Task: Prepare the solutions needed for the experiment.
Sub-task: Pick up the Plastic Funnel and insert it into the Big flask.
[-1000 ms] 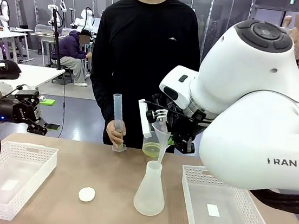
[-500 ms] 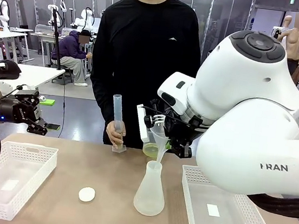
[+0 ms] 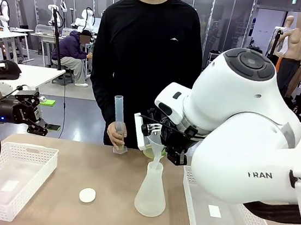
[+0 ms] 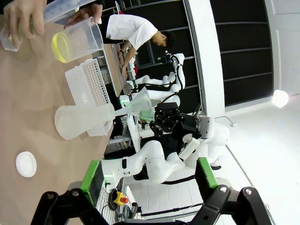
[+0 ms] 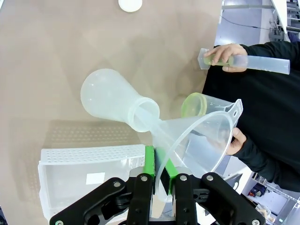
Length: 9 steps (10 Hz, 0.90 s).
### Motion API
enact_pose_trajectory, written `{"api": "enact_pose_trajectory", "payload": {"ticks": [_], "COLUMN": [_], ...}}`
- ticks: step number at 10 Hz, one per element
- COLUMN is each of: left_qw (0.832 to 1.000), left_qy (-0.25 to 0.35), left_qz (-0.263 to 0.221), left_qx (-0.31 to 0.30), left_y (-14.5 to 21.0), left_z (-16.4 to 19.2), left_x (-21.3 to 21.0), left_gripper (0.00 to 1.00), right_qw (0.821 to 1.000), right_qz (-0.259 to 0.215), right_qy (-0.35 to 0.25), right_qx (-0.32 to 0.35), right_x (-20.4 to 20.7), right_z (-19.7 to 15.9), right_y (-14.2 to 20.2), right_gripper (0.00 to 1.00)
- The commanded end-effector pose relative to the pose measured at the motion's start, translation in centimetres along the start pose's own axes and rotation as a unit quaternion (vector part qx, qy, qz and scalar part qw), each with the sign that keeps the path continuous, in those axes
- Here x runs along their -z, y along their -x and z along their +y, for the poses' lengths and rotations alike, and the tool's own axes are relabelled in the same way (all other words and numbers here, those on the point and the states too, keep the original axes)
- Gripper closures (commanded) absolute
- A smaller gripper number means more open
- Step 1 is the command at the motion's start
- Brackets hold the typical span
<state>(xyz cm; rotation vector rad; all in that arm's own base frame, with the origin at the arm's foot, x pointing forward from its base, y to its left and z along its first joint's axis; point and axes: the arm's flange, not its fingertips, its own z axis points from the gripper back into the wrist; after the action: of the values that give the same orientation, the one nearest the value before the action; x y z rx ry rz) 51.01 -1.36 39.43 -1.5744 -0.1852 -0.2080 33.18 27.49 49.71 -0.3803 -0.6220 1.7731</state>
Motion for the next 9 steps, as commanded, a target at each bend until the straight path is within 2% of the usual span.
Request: {"api": "enact_pose_trajectory", "payload": {"ticks": [1,3,9], "left_qw": [1.000,1.000,1.000], "left_qy": [0.005,0.005,0.005], "left_qz": [0.002,0.002,0.002], "left_qx": [0.001,0.001,0.001], "left_y": [0.1,0.1,0.1], "left_z": [-0.2,-0.2,-0.2], "left_x": [0.0,0.0,0.0], "left_gripper": [0.00,0.00,0.00], "right_qw": [1.000,1.000,1.000], "right_qz": [0.003,-0.008,0.005], "right_qy": [0.005,0.002,-0.011], "right_qx": [0.009,0.006,0.018], "right_x": [1.3,2.2,4.6], "right_z": [0.4,0.7,1.5], "right_y": [0.0,0.0,0.2], "right_gripper": [0.94,0.94,0.94]}}
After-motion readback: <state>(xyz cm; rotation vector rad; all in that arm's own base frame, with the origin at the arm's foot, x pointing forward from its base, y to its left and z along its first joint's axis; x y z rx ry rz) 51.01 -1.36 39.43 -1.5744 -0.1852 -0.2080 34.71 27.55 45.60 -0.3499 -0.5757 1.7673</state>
